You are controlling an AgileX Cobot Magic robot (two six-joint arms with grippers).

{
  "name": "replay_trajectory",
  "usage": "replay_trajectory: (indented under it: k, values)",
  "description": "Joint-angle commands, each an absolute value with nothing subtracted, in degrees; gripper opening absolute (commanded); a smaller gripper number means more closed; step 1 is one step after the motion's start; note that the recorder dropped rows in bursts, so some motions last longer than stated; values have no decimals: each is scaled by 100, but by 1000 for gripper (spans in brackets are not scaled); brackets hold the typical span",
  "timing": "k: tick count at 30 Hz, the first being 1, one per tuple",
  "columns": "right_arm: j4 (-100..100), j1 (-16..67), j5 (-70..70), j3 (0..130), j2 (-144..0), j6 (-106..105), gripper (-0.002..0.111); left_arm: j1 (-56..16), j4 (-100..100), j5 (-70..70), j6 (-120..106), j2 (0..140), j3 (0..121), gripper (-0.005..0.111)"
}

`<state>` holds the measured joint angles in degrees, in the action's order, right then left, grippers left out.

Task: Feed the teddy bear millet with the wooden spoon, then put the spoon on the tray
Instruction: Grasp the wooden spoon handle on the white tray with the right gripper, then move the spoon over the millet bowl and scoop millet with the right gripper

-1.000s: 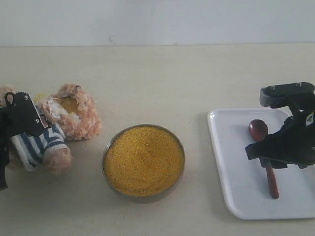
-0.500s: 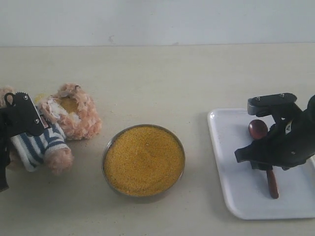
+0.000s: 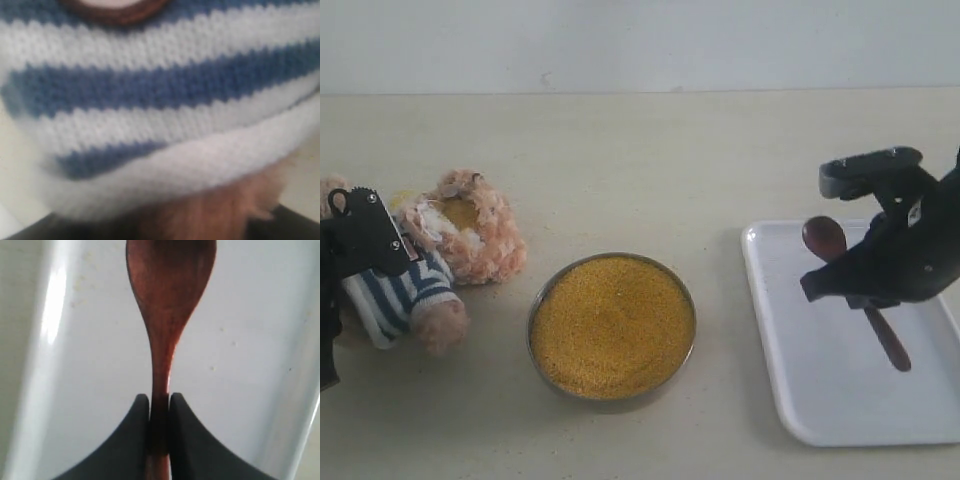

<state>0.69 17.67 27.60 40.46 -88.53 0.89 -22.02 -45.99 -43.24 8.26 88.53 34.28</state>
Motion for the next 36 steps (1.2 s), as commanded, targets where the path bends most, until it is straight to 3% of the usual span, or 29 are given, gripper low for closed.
replay_trajectory:
  k: [1, 7, 12, 17, 25, 36]
  values:
    - [97, 2407, 3627, 4548, -8177, -681, 0, -2256, -4445, -4420, 1073, 8836, 3631, 4]
    - [1213, 4218, 4540, 5210, -8011, -534, 0, -2256, -4163, -4726, 1073, 8836, 3791, 4]
    - [4063, 5762, 5627, 5420, -8382, 1226, 0, -2256, -4094, -4740, 1073, 8836, 3791, 4]
    - [5347, 6747, 6226, 5473, -8981, 1619, 0, -2256, -4094, -4740, 1073, 8836, 3791, 4]
    - [6774, 7374, 6996, 5497, -10161, 1765, 0, -2256, -4094, -4740, 1073, 8836, 3791, 4]
    - [6913, 7422, 6996, 5635, -10865, 1221, 0, -2256, -4093, -4650, 1073, 8836, 3791, 4]
